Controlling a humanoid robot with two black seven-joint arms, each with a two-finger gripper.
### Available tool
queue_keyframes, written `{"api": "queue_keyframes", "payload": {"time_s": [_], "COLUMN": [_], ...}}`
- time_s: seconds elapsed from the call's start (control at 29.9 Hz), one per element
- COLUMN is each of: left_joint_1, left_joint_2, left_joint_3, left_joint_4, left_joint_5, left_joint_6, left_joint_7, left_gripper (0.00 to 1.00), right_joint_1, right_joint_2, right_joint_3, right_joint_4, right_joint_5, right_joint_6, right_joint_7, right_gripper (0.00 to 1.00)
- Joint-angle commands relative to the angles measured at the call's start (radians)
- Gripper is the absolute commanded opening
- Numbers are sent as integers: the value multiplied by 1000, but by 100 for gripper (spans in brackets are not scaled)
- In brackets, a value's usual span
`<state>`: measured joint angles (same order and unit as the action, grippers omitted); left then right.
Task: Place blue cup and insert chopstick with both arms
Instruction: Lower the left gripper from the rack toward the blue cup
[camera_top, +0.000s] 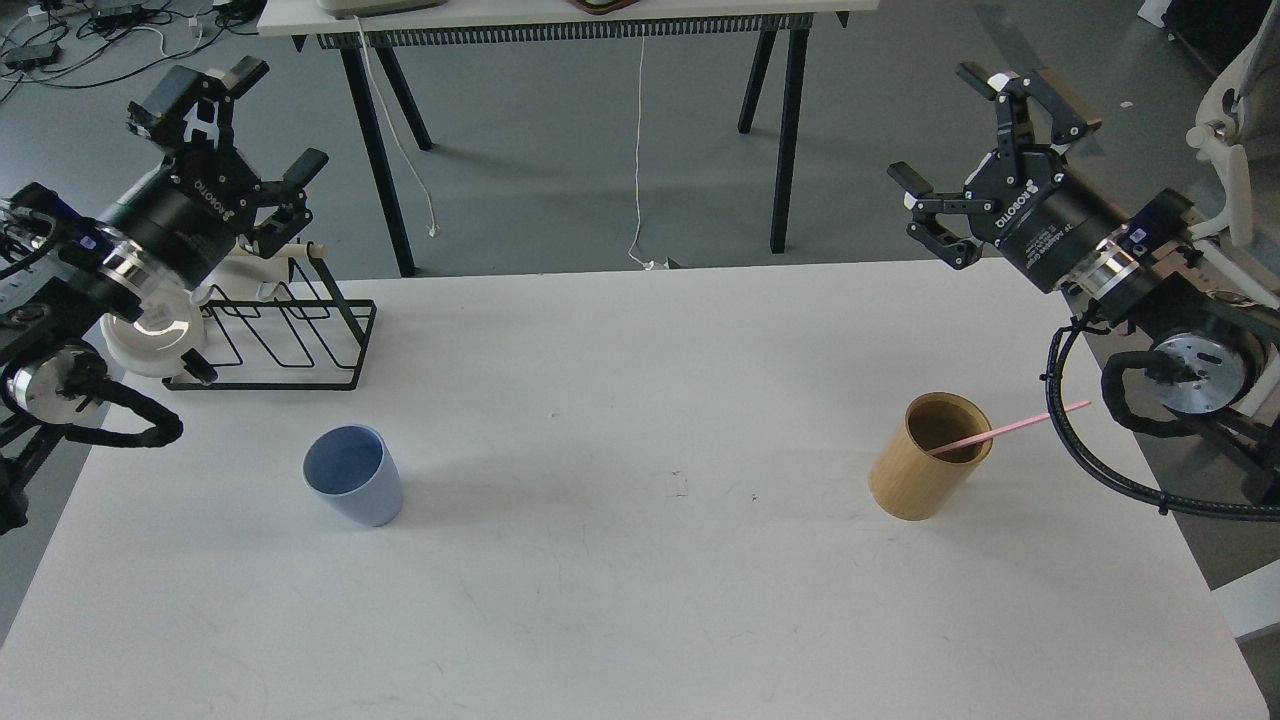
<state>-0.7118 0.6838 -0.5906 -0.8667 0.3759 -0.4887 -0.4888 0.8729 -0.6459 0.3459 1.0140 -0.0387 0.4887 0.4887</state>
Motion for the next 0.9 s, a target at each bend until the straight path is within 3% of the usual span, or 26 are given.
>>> {"api": "queue_keyframes", "payload": {"time_s": [0.0, 0.5, 0.77, 0.87], "left_joint_1": [0, -3, -8, -11], "left_joint_2": [0, 19, 8, 23], "left_joint_3": [-1, -5, -38, -51], "left_joint_4": [0, 3, 61, -10], "left_joint_5": [-2, -8, -132, -130], "left_joint_6": [0, 0, 0, 0], "left_joint_7": [0, 0, 0, 0], "left_gripper": [100, 100, 100, 100], "right_joint_1": [0, 1, 14, 12], "right_joint_2": [-1, -8, -12, -17], "right_joint_3": [1, 16, 18, 16], "right_joint_4": [0, -2, 2, 5], "right_joint_5": [0, 0, -1, -1], "right_joint_6": [0, 0, 0, 0], "right_joint_7": [0, 0, 0, 0], "right_gripper": [99, 99, 99, 99]}}
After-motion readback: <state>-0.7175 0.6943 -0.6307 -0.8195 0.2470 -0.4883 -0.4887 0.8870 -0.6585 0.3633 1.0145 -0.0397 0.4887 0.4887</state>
